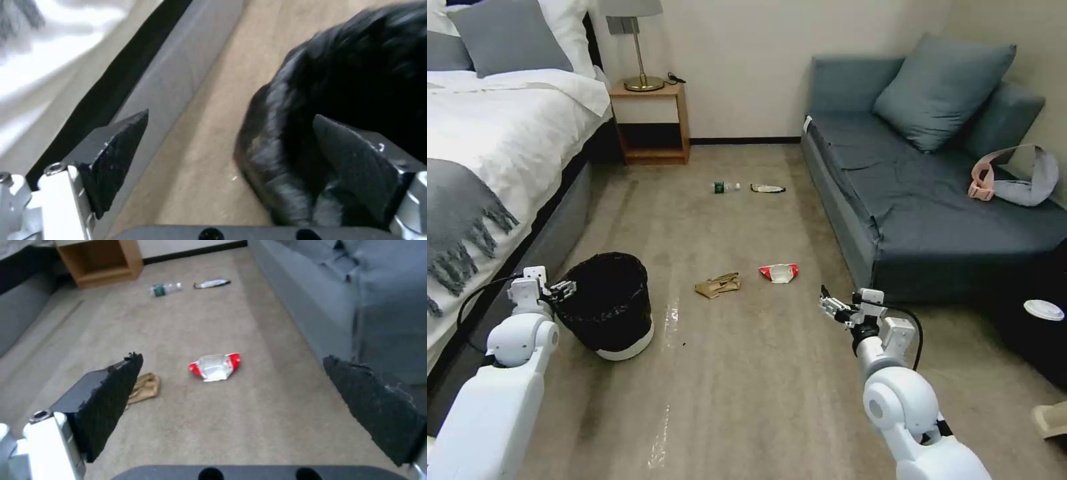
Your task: Pick up the trash bin, then pick up the garbage on the floor and place it into the trash bin.
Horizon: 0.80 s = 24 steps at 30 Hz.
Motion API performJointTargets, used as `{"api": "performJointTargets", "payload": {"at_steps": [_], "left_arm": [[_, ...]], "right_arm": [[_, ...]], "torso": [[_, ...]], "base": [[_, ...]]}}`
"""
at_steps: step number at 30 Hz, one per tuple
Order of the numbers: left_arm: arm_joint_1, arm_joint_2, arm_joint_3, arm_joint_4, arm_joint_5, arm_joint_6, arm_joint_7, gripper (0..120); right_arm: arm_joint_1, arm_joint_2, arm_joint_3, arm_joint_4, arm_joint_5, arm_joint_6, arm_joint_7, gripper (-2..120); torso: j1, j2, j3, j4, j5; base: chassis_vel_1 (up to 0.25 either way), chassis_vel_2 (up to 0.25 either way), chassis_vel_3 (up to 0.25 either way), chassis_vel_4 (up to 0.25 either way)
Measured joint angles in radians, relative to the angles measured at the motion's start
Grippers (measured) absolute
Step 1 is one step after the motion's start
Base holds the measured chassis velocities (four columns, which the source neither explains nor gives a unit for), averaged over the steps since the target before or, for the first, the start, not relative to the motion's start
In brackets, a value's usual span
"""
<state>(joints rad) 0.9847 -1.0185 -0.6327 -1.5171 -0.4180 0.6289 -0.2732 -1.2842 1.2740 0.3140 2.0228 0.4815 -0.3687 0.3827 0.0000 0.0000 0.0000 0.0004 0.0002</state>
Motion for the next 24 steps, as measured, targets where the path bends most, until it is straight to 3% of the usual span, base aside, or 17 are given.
{"api": "performJointTargets", "payload": {"at_steps": [7,24], "left_arm": [[-0.048,0.012,0.016,0.082,-0.022,0.033,0.004,100],[-0.144,-0.062,0.055,0.273,0.026,-0.004,0.053,100]], "right_arm": [[-0.003,0.010,-0.029,-0.026,-0.019,0.035,-0.025,100],[-0.024,0.032,-0.045,-0.074,-0.071,0.077,-0.062,100]], "torso": [[0.000,0.000,0.000,-0.0006,-0.0002],[0.000,0.000,0.000,-0.0005,0.0000]], "base": [[0.000,0.000,0.000,0.000],[0.000,0.000,0.000,0.000]]}}
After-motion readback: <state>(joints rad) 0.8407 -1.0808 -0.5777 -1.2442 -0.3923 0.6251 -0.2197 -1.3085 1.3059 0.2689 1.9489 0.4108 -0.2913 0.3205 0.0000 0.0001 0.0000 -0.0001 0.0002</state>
